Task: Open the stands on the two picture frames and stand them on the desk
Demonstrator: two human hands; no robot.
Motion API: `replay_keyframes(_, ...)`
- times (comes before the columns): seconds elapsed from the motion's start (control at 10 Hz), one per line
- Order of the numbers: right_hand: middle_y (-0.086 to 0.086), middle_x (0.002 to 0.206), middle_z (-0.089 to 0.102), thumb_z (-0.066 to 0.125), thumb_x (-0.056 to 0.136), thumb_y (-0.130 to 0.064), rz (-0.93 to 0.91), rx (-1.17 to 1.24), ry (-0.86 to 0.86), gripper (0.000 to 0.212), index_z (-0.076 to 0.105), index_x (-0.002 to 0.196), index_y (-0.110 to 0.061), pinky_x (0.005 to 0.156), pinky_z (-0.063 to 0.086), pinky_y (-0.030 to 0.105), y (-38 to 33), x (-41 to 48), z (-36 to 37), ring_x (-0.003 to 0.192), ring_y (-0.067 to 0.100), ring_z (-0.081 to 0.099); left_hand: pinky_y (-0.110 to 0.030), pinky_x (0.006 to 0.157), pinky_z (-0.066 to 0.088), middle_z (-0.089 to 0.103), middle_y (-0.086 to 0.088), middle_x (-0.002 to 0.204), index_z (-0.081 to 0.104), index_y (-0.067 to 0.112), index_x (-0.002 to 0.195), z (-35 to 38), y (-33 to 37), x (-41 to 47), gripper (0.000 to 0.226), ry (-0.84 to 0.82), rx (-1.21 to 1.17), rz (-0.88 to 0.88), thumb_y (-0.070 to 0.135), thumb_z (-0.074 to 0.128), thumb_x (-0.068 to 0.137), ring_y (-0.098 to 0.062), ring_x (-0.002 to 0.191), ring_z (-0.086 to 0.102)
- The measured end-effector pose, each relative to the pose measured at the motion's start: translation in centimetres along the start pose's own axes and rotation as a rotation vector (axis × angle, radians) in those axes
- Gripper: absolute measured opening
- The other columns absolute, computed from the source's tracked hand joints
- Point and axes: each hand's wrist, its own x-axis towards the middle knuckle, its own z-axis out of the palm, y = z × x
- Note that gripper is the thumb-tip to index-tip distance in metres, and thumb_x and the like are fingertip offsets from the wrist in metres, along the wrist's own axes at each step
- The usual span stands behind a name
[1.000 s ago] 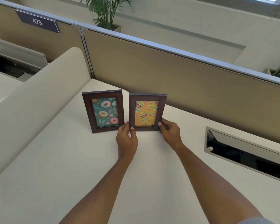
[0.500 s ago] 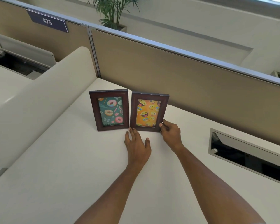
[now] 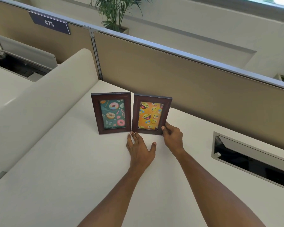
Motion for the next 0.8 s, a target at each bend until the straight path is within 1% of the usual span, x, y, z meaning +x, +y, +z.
replay_keyframes(0.1, 0.011, 0.130, 0.070, 0.054, 0.102, -0.018, 0.004, 0.013, 0.004, 0.037, 0.063, 0.136, -0.007, 0.100, 0.050, 0.028, 0.0, -0.1, 0.1, 0.118, 0.028, 0.066, -0.049, 0.123, -0.001, -0.004, -0.018, 0.168, 0.001, -0.003, 0.157, 0.0, 0.0, -0.1, 0.102, -0.013, 0.024, 0.003, 0.060, 0.049, 0.092, -0.033, 0.154, -0.011)
replay_keyframes(0.3, 0.011, 0.131, 0.069, 0.053, 0.102, -0.018, 0.026, 0.035, -0.007, 0.038, 0.060, 0.138, -0.008, 0.099, 0.050, 0.029, -0.4, -0.2, 0.0, 0.119, 0.028, 0.066, -0.049, 0.123, -0.003, -0.010, -0.016, 0.168, -0.003, 0.000, 0.157, 0.0, 0.2, 0.1, 0.108, -0.032, 0.029, -0.019, 0.066, 0.050, 0.089, -0.033, 0.154, -0.013)
replay_keyframes(0.4, 0.012, 0.134, 0.068, 0.052, 0.103, -0.019, 0.052, 0.037, -0.012, 0.039, 0.058, 0.140, -0.008, 0.103, 0.051, 0.036, -0.6, -0.4, 0.0, 0.121, 0.029, 0.064, -0.049, 0.123, -0.003, -0.010, -0.015, 0.168, -0.003, 0.002, 0.157, -0.1, 0.2, 0.0, 0.108, -0.030, 0.037, -0.019, 0.066, 0.050, 0.088, -0.032, 0.154, -0.013)
replay_keyframes(0.6, 0.015, 0.135, 0.065, 0.053, 0.102, -0.025, 0.100, 0.023, -0.027, 0.048, 0.049, 0.147, -0.009, 0.103, 0.050, 0.038, -1.1, -1.0, 0.0, 0.124, 0.031, 0.063, -0.047, 0.123, -0.001, -0.006, -0.015, 0.169, -0.002, 0.000, 0.157, -0.2, -0.1, -0.1, 0.105, -0.023, 0.042, -0.012, 0.065, 0.048, 0.090, -0.030, 0.155, -0.011)
replay_keyframes(0.7, 0.016, 0.136, 0.064, 0.054, 0.102, -0.028, 0.109, 0.028, 0.008, 0.048, 0.048, 0.144, -0.007, 0.093, 0.050, 0.031, -1.6, -1.3, -0.2, 0.122, 0.031, 0.064, -0.047, 0.124, 0.001, -0.002, -0.017, 0.168, -0.001, -0.001, 0.157, -0.7, -0.1, -0.1, 0.098, -0.034, 0.027, -0.013, 0.060, 0.045, 0.095, -0.030, 0.155, -0.009)
replay_keyframes(0.8, 0.015, 0.132, 0.066, 0.054, 0.102, -0.029, 0.120, 0.052, 0.085, 0.043, 0.052, 0.139, -0.006, 0.086, 0.047, 0.025, -2.7, -2.2, -0.8, 0.118, 0.029, 0.065, -0.047, 0.125, 0.006, 0.008, -0.020, 0.167, 0.007, -0.004, 0.156, -1.6, 0.2, -0.3, 0.090, -0.029, -0.016, -0.025, 0.055, 0.042, 0.098, -0.033, 0.155, 0.000)
